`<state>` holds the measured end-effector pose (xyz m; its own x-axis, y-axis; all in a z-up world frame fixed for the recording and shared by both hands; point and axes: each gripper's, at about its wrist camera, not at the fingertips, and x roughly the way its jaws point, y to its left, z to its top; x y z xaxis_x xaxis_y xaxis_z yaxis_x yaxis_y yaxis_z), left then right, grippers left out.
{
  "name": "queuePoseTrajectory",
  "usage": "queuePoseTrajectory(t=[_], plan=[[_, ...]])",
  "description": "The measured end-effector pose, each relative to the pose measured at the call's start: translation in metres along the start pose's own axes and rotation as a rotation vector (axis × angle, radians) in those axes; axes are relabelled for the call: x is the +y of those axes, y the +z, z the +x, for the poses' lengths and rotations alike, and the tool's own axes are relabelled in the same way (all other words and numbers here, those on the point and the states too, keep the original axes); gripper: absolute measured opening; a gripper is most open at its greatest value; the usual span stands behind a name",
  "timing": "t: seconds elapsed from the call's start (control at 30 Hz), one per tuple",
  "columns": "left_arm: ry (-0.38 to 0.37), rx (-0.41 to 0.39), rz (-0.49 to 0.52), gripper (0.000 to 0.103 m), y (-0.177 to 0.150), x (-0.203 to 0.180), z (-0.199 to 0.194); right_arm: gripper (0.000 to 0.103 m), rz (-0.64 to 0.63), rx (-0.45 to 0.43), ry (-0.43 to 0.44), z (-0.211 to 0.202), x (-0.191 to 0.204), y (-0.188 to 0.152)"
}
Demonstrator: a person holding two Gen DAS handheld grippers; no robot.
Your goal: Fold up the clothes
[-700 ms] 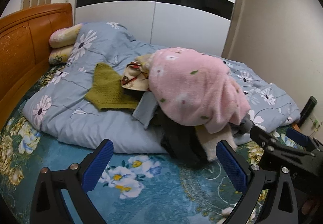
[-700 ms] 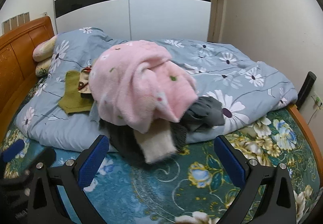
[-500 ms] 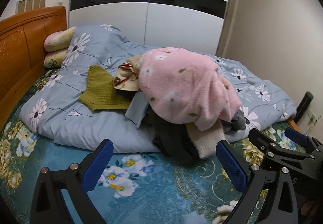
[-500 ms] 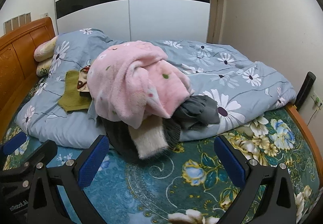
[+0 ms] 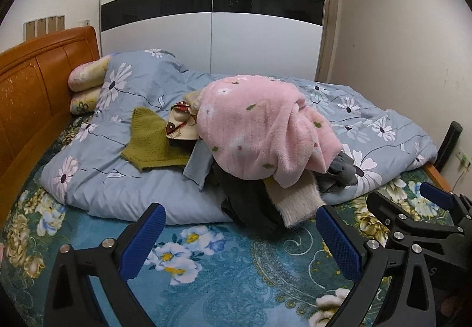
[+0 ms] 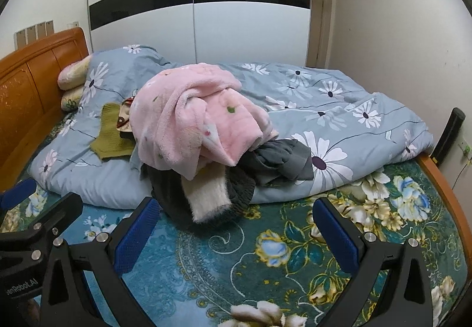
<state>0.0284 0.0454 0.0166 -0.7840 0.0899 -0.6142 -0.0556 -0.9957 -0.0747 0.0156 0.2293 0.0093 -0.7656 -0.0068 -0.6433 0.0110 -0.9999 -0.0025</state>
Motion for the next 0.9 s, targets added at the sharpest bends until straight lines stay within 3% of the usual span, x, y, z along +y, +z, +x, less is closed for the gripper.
queuePoseTrajectory(t=[0.33,0.6,0.9], plan=[[0.013,-0.007,0.018,0.103,0.002,-0.015,-0.015,0.103,0.021,-0.030,0.027,-0.015,-0.017,-0.002],[0.003,0.005,0.041,0.103,0.001,-0.027,-0.018,0.103,0.001,-0.032,-0.019,-0.020,-0.019,-0.001],[-0.006,0.008,0.038,0.103,0.000,-0.021,-0.014,0.103,-0.012,-0.021,-0.011,-0.015,-0.013,0.000]])
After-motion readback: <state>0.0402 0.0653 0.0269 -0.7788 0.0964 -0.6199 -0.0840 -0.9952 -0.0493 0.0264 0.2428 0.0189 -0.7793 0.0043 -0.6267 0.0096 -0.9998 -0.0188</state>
